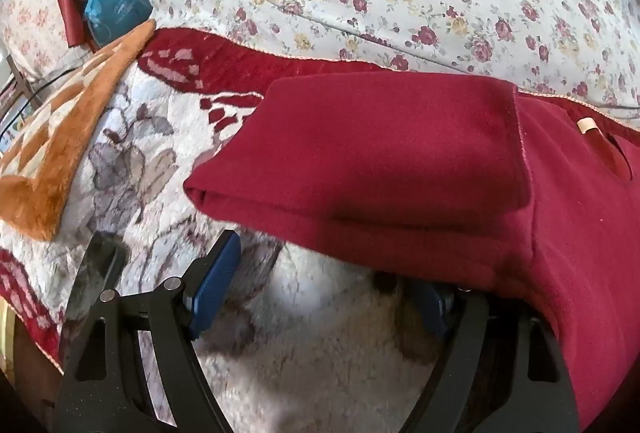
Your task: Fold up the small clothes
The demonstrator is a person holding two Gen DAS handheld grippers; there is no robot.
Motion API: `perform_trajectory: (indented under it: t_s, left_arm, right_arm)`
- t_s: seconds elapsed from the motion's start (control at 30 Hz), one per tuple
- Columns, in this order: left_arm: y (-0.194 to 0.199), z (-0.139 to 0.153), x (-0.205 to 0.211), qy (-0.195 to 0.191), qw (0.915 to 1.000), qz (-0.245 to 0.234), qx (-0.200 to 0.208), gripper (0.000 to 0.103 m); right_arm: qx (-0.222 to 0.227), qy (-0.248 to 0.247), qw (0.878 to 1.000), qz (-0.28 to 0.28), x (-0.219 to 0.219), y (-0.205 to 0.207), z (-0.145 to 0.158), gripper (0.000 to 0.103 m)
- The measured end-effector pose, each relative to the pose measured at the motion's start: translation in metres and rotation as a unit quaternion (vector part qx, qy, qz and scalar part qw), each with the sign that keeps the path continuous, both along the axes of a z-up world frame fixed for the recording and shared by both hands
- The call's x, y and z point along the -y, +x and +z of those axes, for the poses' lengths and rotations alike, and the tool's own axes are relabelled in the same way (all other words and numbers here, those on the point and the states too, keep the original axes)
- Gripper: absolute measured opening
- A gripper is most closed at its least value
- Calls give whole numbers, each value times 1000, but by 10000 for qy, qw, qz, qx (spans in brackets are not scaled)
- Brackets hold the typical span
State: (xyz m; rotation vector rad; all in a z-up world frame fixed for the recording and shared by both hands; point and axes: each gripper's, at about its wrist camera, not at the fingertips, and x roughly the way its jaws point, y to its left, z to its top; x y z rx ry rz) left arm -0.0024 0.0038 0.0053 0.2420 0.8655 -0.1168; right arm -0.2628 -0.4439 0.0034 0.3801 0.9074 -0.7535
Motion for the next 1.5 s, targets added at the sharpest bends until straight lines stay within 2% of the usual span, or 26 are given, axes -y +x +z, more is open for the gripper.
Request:
perform_trajectory:
  t_s: [0.17,0.3,0.47,0.6,0.73,0.93,1.07,1.23,1.33,1.43,1.5]
  left_arm:
    - [-11,10,-8,-368,9991,88,-180,80]
    - [-25,29,-6,-780,9969,-72,-10,80]
    - [-42,41,-1,-800,9958,-373,240,80]
    - [-50,53,-3,-1258,9897,-633,246,80]
    - [-61,59,-1,-1337,9871,-823,304,80]
    - [-77,60,5,-1422,9838,-1075,195,80]
    - [-86,60,10,-1368,9837,-1151,192,80]
    - [-92,58,16,-1238,9842,-1243,242,80]
    - [-93,57,20,-1205,9839,-1296,248,80]
    - [-91,58,22,-1238,9831,-1323,255,80]
    - [-90,57,22,-1256,9828,-1333,238,80]
  right_arm:
    - [13,36,10000,5,1,-1,0,103]
    - [14,49,10000,9,4,-4,1,103]
    - [-76,48,10000,-41,-4,-4,3,103]
    - [-163,-89,9998,12,-36,-19,12,103]
    - [-171,-3,9996,240,-76,-42,29,103]
    - [247,-78,9985,473,-145,-64,72,103]
    - [424,56,9953,868,-182,-45,88,103]
    - [565,203,9887,1374,-221,-11,94,103]
    - [586,349,9873,1434,-241,12,92,103]
    - [704,863,9815,1556,-254,31,85,103]
    - [670,826,9811,1616,-263,43,83,103]
